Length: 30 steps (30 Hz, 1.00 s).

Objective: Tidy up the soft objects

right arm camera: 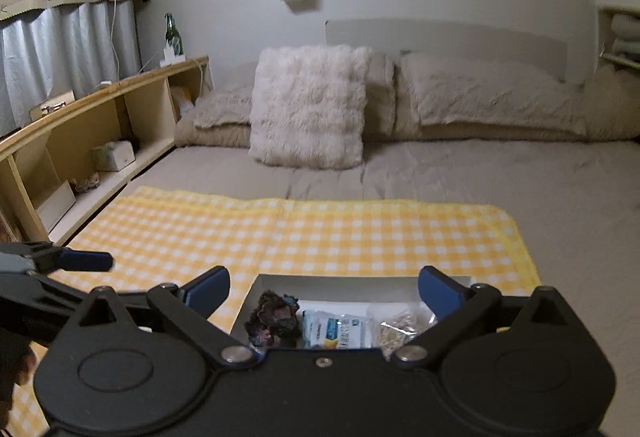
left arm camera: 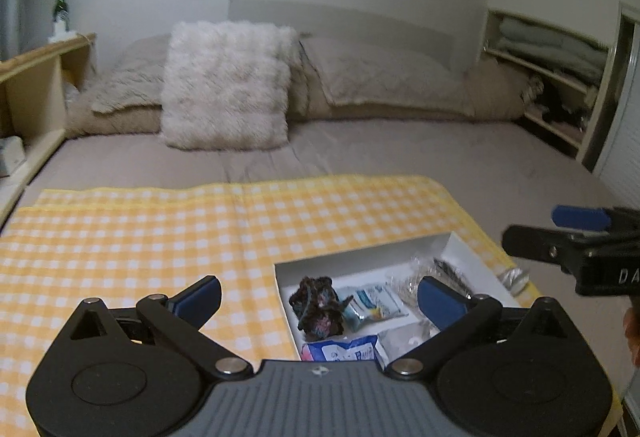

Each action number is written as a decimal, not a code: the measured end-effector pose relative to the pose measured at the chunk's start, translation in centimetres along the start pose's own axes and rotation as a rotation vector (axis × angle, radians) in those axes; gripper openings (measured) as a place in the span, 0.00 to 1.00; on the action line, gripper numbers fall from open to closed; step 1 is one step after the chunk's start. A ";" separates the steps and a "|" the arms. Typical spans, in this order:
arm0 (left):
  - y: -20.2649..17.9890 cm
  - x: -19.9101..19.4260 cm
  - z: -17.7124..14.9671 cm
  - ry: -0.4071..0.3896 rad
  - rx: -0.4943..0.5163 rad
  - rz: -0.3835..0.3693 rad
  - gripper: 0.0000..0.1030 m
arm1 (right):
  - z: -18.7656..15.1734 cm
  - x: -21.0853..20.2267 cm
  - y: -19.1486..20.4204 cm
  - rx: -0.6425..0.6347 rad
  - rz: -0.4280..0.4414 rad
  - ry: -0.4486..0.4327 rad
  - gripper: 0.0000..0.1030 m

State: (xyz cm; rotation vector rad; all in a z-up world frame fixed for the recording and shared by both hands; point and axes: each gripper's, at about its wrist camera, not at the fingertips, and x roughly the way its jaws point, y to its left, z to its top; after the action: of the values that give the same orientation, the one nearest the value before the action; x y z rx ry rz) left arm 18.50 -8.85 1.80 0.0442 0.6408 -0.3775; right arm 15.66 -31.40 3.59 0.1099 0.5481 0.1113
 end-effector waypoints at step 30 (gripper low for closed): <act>-3.7 -9.9 -8.8 -0.132 0.038 0.155 1.00 | -8.5 -11.1 2.1 -0.080 -0.110 -0.112 1.00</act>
State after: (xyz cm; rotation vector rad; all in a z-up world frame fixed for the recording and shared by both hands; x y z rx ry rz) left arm 4.85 -7.66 0.88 0.1044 0.4964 -0.2405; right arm 1.61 -30.23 2.35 0.0073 0.4365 0.0196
